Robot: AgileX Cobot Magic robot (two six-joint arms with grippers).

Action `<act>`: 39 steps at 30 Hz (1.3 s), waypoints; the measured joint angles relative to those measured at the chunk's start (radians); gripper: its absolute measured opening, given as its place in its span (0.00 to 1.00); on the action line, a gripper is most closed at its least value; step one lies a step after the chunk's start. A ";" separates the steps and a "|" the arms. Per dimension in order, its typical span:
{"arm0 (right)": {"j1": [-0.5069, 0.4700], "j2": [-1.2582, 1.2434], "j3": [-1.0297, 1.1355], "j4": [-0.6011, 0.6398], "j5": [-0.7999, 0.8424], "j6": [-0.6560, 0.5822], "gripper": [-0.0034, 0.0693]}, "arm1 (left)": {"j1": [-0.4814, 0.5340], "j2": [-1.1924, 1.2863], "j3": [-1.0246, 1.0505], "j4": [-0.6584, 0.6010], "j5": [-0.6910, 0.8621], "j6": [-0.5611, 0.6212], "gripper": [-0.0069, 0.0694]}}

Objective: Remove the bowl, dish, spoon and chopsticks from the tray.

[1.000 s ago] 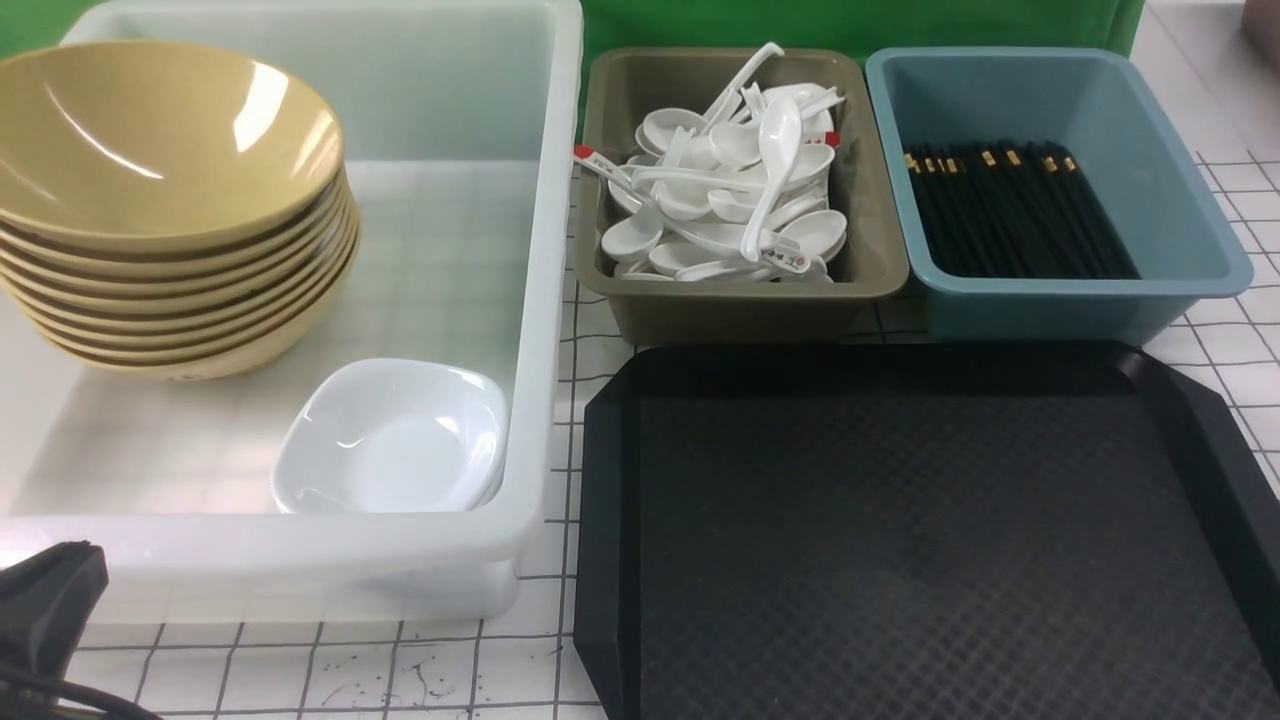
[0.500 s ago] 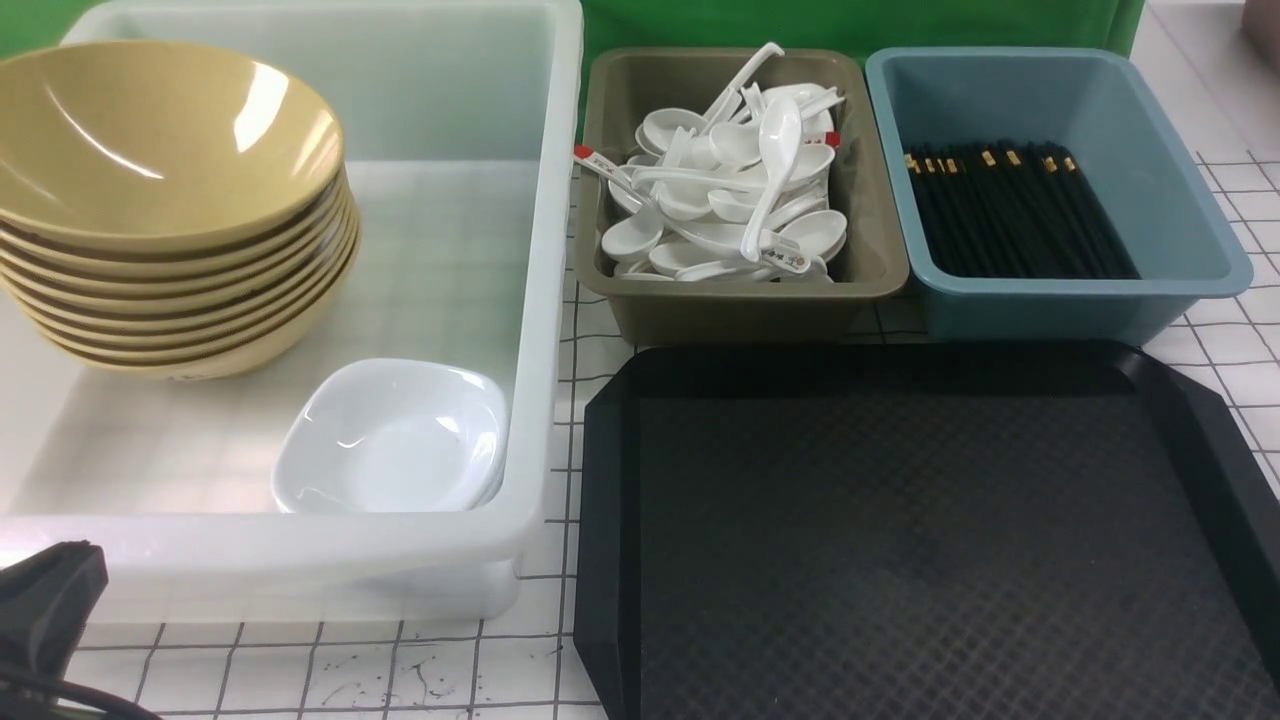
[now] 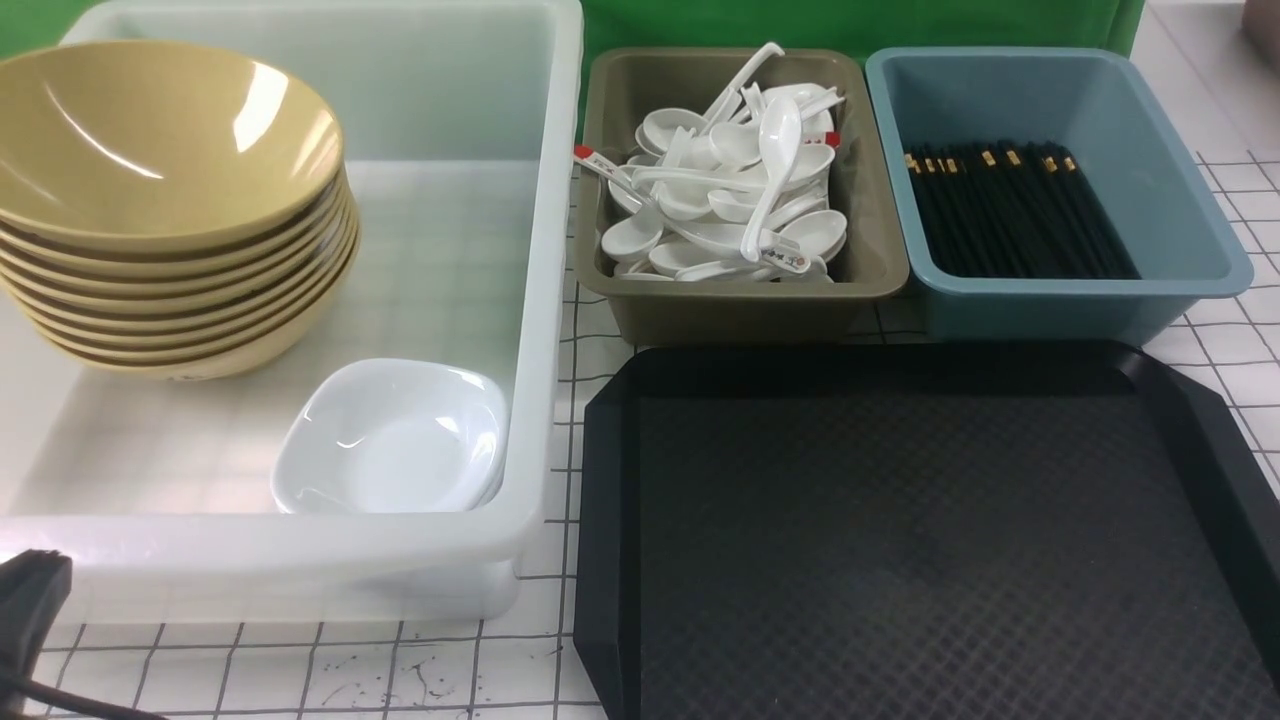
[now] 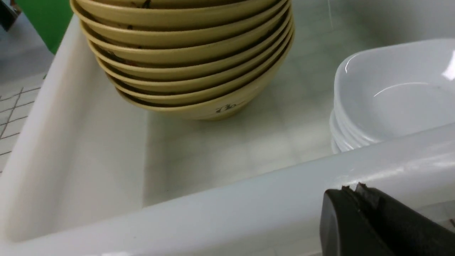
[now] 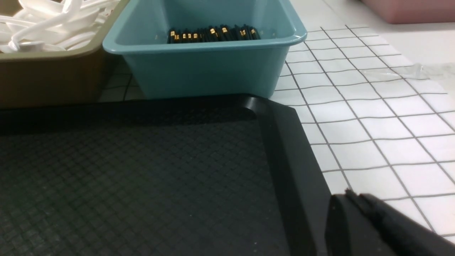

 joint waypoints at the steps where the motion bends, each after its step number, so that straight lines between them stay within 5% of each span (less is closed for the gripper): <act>1: 0.000 0.000 0.000 0.000 0.000 0.000 0.11 | 0.000 0.000 0.002 0.002 -0.001 -0.001 0.07; 17: -0.001 0.000 0.000 0.000 0.000 0.000 0.11 | 0.066 -0.092 0.225 -0.208 -0.517 -0.095 0.07; 26: -0.001 0.000 0.000 0.000 0.000 0.000 0.11 | 0.189 -0.265 0.237 -0.224 -0.299 -0.134 0.07; 39: -0.001 0.000 0.000 0.000 0.000 0.000 0.13 | 0.193 -0.281 0.237 -0.224 -0.091 -0.081 0.07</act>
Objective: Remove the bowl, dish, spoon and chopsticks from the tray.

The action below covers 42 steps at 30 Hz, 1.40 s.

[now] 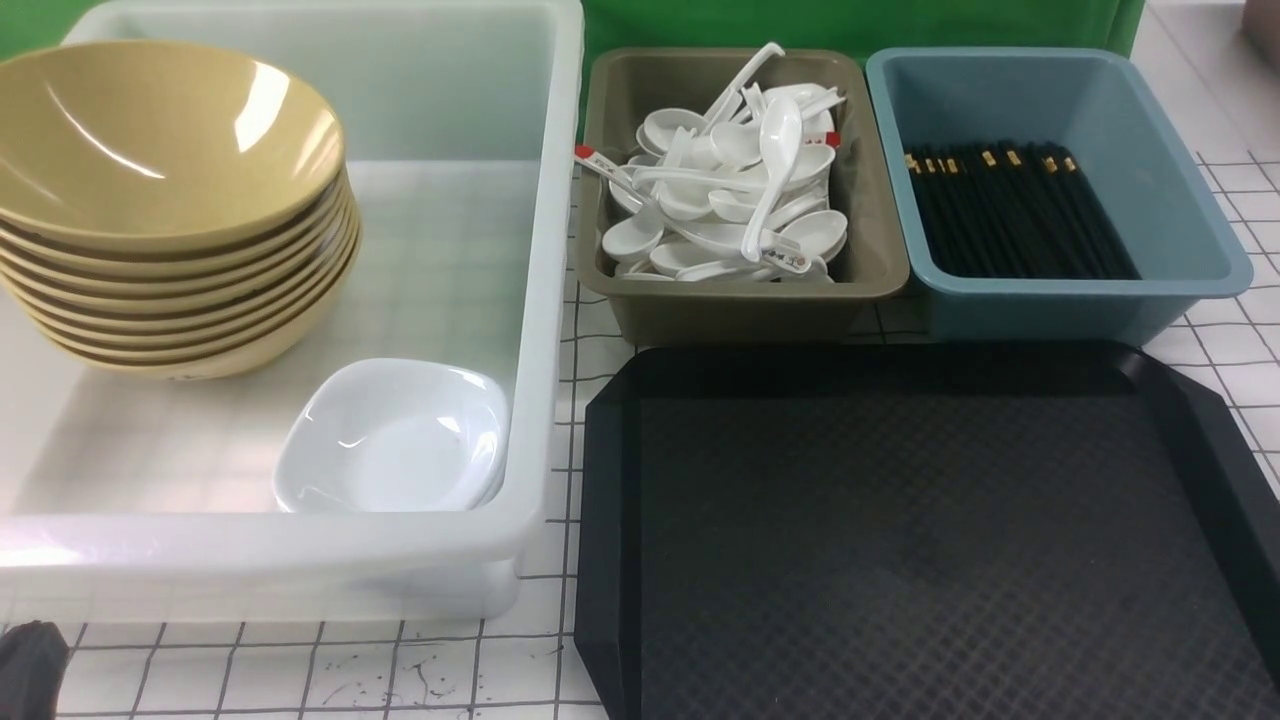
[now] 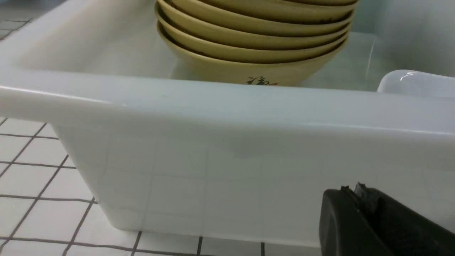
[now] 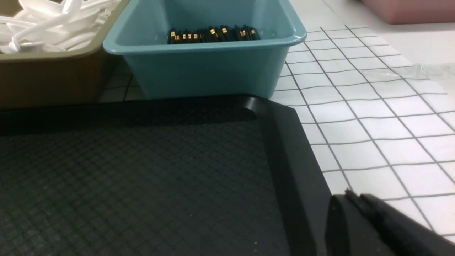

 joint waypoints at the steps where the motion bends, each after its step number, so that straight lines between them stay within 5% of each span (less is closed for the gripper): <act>1: 0.000 0.000 0.000 0.000 0.001 0.000 0.13 | 0.000 0.000 0.000 0.000 0.000 0.000 0.07; 42: 0.000 0.000 0.000 0.000 0.001 0.000 0.18 | -0.061 0.000 0.000 -0.016 0.000 0.002 0.07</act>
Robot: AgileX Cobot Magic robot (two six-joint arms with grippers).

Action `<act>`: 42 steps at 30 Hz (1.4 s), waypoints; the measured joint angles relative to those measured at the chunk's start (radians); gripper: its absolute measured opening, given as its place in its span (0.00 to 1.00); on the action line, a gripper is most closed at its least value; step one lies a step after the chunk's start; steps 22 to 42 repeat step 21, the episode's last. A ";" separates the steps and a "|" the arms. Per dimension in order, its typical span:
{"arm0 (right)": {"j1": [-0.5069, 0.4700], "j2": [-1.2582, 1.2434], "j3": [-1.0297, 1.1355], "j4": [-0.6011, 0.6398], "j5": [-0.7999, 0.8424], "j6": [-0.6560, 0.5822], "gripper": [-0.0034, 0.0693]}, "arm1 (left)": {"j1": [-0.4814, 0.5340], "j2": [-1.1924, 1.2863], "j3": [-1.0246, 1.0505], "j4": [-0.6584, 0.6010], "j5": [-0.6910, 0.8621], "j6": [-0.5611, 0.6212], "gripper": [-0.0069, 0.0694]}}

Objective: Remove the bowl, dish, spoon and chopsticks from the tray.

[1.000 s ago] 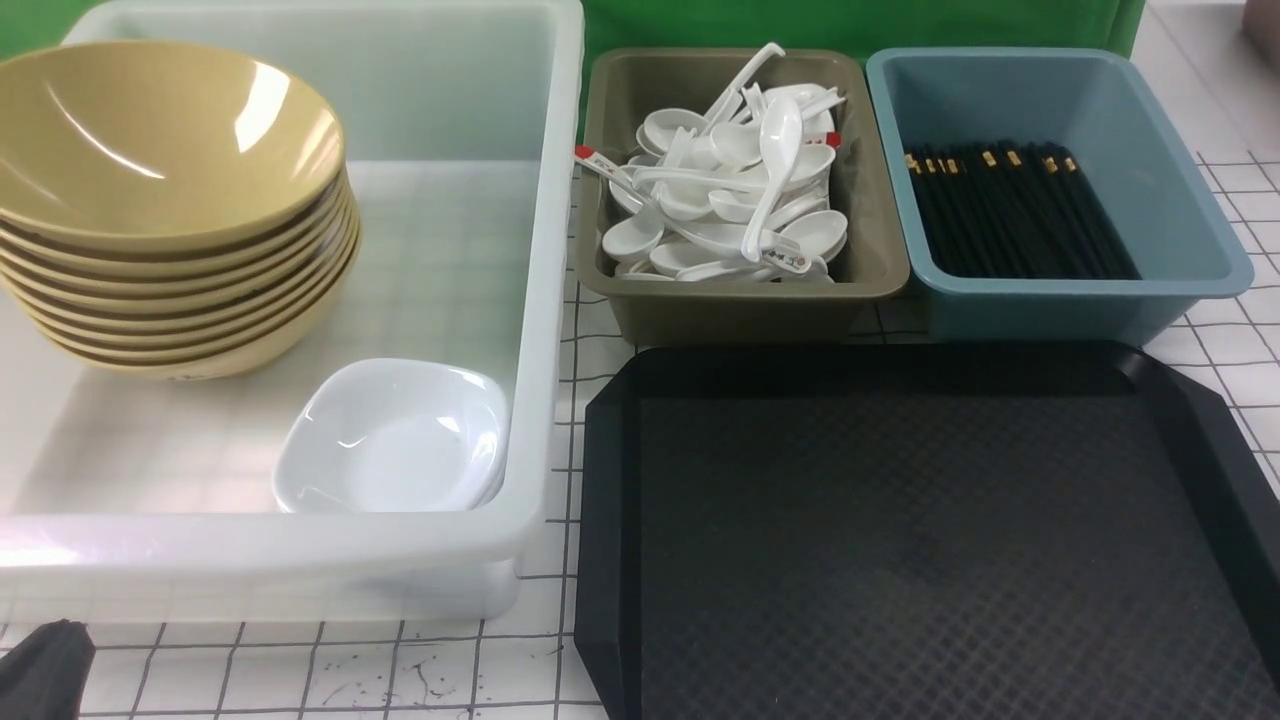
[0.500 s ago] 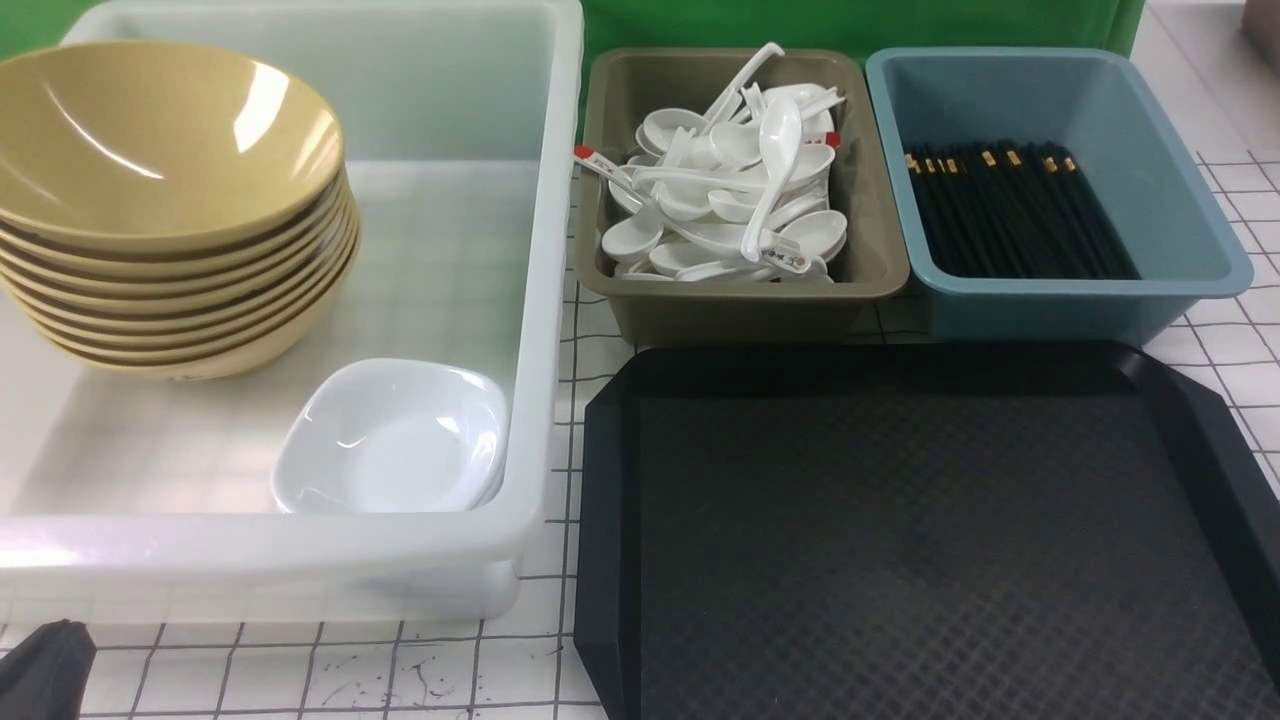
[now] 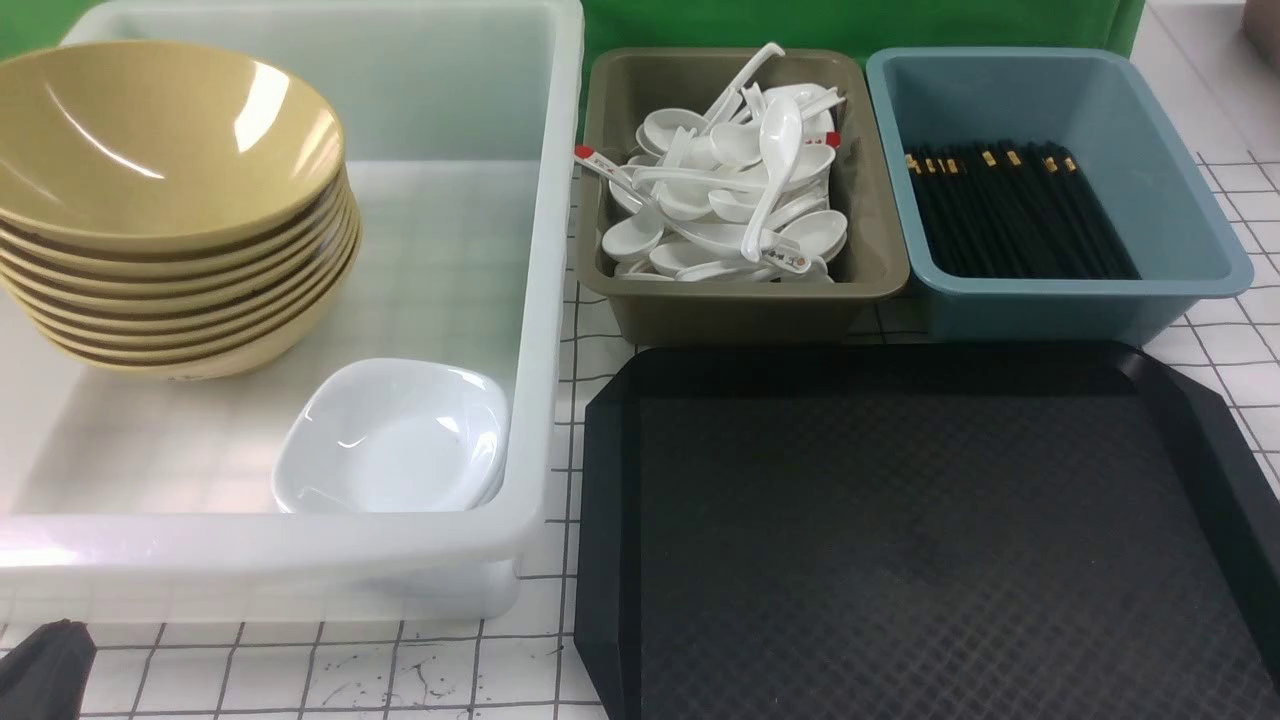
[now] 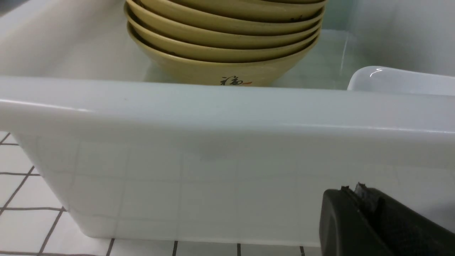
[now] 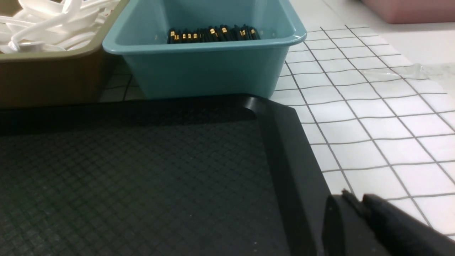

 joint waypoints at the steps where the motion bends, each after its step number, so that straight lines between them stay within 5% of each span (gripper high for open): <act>1: 0.000 0.000 0.000 0.000 0.000 0.000 0.18 | 0.000 0.000 0.000 0.000 0.000 0.000 0.07; 42: 0.000 0.000 0.000 0.000 0.000 0.000 0.21 | 0.000 0.000 0.000 0.000 0.000 0.004 0.07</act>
